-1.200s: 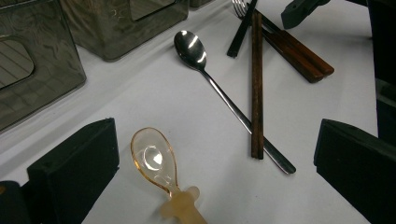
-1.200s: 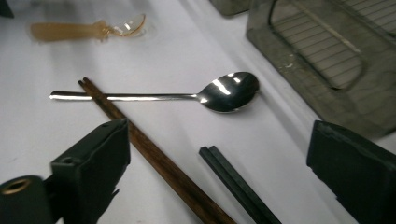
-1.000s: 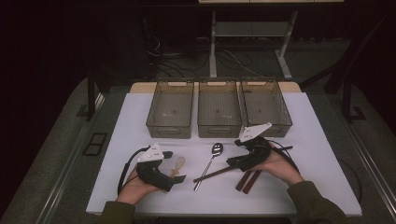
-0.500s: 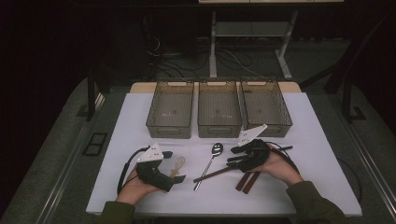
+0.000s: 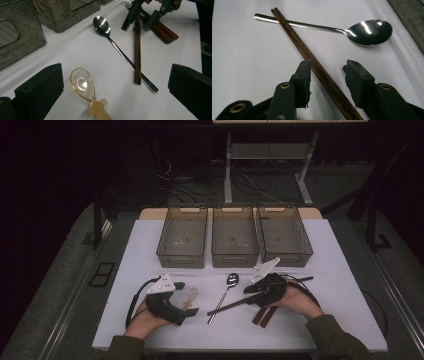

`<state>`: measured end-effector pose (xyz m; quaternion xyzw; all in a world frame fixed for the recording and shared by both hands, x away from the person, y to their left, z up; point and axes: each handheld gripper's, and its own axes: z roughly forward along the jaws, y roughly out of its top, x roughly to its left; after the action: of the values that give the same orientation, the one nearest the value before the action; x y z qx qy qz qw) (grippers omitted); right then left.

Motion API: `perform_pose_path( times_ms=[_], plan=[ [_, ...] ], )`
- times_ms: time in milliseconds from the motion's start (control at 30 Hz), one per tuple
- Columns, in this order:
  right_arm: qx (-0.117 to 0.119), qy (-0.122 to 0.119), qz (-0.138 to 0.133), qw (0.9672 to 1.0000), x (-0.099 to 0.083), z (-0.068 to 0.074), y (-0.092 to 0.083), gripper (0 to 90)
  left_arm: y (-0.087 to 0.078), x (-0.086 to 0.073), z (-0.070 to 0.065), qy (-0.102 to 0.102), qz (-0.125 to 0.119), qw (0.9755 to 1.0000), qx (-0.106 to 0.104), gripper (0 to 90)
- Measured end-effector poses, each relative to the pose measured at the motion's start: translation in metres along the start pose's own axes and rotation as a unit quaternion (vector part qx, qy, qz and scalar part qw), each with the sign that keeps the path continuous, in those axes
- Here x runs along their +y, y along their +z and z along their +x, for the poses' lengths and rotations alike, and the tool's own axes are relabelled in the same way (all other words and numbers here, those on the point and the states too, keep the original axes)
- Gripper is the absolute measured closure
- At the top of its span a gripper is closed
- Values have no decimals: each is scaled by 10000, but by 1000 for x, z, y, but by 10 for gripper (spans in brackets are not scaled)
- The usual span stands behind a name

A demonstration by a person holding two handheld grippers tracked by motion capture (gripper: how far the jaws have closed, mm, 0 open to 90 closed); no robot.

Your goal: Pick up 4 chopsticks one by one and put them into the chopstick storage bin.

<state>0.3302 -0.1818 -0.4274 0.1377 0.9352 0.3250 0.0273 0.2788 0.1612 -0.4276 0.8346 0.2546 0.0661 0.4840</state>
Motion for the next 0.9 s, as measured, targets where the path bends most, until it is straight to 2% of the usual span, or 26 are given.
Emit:
perform_pose_path(
  times_ms=[500, 667, 900],
  plan=[
    [70, -162, 213, 9996, -1, 2, 7, 603, 0, 0, 0, -1, -2, 10000, 0, 0],
    [54, -253, 322, 9991, -2, 3, 10, 612, 0, 0, 0, -7, -7, 10000, -2, 0],
    [16, -310, 342, 9989, -1, 4, 10, 632, 0, 0, 0, -4, 1, 10000, -4, 0]
  ],
)
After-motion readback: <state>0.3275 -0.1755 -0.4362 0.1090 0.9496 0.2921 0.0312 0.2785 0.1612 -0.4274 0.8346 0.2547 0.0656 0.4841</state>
